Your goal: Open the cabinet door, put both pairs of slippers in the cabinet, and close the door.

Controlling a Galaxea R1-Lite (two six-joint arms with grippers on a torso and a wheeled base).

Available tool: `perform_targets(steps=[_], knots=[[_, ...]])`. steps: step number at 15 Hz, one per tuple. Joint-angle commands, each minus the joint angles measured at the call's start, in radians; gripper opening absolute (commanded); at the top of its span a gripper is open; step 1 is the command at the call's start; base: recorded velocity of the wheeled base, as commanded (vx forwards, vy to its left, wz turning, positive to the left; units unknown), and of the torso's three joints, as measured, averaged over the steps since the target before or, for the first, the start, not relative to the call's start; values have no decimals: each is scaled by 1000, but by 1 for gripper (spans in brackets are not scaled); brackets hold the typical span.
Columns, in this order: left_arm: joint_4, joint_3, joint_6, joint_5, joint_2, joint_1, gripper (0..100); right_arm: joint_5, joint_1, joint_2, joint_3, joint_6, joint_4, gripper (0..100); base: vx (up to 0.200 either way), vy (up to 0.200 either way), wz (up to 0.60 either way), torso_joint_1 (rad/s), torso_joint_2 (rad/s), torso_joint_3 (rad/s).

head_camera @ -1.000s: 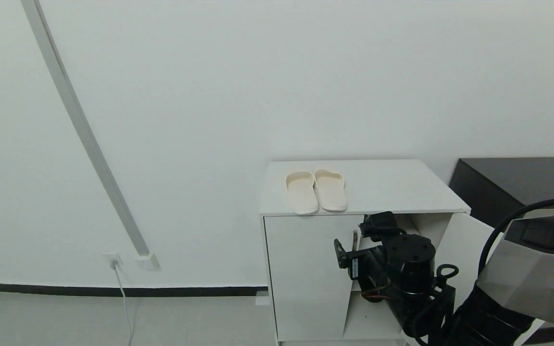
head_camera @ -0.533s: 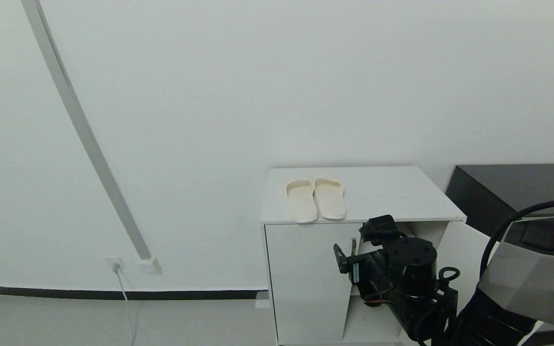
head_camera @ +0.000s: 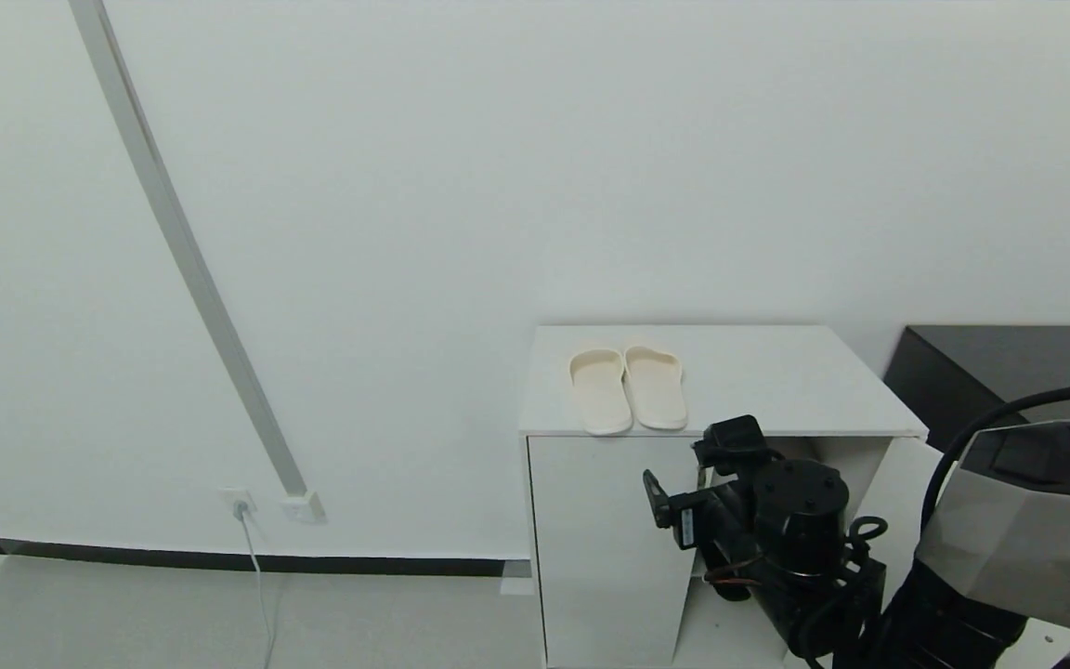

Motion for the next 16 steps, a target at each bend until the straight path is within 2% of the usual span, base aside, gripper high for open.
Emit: perform_targets(steps=[1,3,5,6,8,10,12,16], knots=[[0,0,-1,0,1,1,0,2,-3,14,-6,-5,-29,100,0,0,0,0,0,0],[0,0,1,-2,1,1,0,4,-4,0,-31,-10,-11,100,0,0,0,0,0,0],[0,0,1,-2,1,1,0,5,-15,-36,-118,-2,130,100,0,0,0,0,0,0],[0,0,1,-2,1,1,0,5,-10,-68,-215,41,290,100,0,0,0,0,0,0],[0,0,1,-2,1,1,0,5,-9,-75,-363,84,488,100,0,0,0,0,0,0],[0,0,7,-2,1,1,0,7,0,-75,-454,127,615,100,0,0,0,0,0,0],[-1,0,2,-2,1,1,0,10,14,-71,-518,168,687,100,0,0,0,0,0,0],[0,0,2,-2,1,1,0,10,17,-57,-512,211,707,100,0,0,0,0,0,0]])
